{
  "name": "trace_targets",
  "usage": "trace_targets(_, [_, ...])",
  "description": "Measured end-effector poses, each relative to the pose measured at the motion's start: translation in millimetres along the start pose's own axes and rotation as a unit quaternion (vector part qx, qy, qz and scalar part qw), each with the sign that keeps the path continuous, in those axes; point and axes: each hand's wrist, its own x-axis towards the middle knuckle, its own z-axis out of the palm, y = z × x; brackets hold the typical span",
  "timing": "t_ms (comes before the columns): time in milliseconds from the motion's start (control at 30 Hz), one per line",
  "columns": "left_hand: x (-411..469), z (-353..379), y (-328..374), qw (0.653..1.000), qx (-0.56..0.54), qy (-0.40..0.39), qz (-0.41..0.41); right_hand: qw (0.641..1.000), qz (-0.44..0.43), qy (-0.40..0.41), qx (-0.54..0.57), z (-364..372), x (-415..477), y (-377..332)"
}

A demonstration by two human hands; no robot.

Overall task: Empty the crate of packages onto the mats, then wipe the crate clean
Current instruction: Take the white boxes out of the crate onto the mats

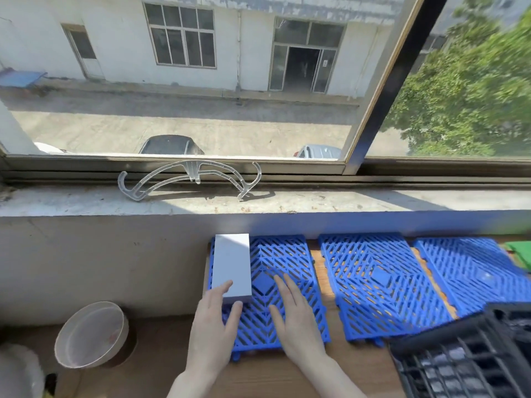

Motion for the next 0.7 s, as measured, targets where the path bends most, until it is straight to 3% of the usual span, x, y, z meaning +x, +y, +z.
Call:
trace_targets(300, [-85.5, 65.1, 161.6, 0.992, -0.067, 0.006, 0.105, 0.983, -0.003, 0.175, 0.054, -152.4, -116.5, 57.7])
trace_targets(700, [-233.3, 184.4, 366.9, 0.958, -0.162, -0.062, 0.229, 0.953, 0.011, 0.300, 0.046, -324.5, -308.0, 182.9])
